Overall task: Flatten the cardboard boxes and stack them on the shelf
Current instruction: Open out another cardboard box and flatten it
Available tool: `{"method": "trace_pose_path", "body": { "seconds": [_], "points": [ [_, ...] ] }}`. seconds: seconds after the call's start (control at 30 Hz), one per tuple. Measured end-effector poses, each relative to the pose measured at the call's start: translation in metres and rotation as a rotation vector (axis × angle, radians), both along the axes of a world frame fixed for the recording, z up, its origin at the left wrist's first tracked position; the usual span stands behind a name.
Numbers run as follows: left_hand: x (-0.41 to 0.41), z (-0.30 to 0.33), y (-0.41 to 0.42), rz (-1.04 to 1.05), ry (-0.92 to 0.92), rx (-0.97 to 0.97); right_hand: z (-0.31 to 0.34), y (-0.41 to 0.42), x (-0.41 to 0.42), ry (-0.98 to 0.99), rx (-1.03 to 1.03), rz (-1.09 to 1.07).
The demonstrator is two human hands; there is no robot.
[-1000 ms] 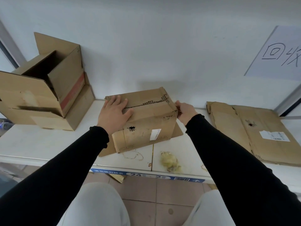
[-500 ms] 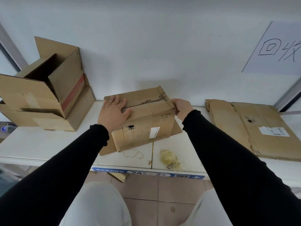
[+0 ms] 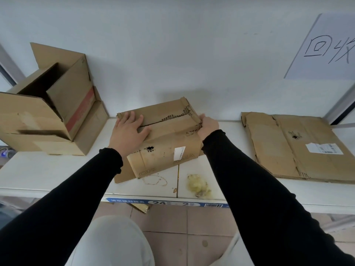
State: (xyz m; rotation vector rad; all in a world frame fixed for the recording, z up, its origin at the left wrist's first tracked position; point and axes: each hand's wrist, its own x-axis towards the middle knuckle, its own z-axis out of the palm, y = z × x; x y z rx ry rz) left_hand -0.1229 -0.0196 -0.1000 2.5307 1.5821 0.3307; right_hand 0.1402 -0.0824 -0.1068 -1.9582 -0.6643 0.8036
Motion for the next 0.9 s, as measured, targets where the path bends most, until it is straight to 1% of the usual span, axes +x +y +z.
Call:
{"method": "trace_pose_path", "body": {
  "seconds": [0.1,0.13,0.17,0.2,0.23,0.27,0.3,0.33,0.37,0.4,0.5,0.6,0.7,0.8,0.87,0.9],
  "points": [
    [0.000,-0.001,0.001,0.005,0.007,0.002,-0.015,-0.008,0.002,0.033,-0.043,-0.066],
    [0.001,0.000,0.001,0.009,0.015,0.001,-0.016,-0.011,0.002,0.078,0.016,-0.114],
    [0.002,0.000,0.002,0.014,0.021,0.001,-0.020,-0.010,0.005,0.143,0.091,-0.175],
    [0.003,0.000,0.003,0.017,0.025,0.002,-0.017,-0.012,0.001,0.273,0.213,-0.257],
    [0.003,0.000,0.004,0.017,0.030,0.006,-0.014,-0.016,0.001,0.412,0.387,-0.320],
    [0.004,-0.001,0.004,0.015,0.033,0.011,-0.002,-0.024,-0.003,0.497,0.499,-0.335],
    [0.004,-0.001,0.005,0.011,0.034,0.019,0.001,-0.029,0.000,0.482,0.561,-0.328],
    [0.003,-0.002,0.005,0.005,0.036,0.024,0.006,-0.041,0.000,0.281,0.555,-0.279],
    [0.003,-0.002,0.006,0.002,0.040,0.028,0.005,-0.053,0.002,0.202,0.573,-0.190],
    [0.002,-0.002,0.006,0.001,0.044,0.029,0.004,-0.066,0.000,0.101,0.550,-0.086],
    [0.002,-0.001,0.004,-0.002,0.051,0.015,-0.022,-0.109,-0.008,-0.169,0.439,0.220],
    [0.003,0.000,0.003,-0.001,0.048,0.020,-0.056,-0.134,-0.022,-0.412,0.266,0.413],
    [0.003,0.001,0.001,-0.004,0.045,0.019,-0.080,-0.141,-0.038,-0.726,0.105,0.616],
    [0.001,0.002,0.002,-0.014,0.042,0.018,-0.096,-0.155,-0.046,-0.928,0.011,0.816],
    [0.001,0.002,0.002,-0.023,0.037,0.030,-0.107,-0.167,-0.045,-1.132,-0.021,0.945],
    [0.001,0.002,0.002,-0.025,0.027,0.030,-0.110,-0.173,-0.044,-1.217,-0.083,1.024]
  ]
}}
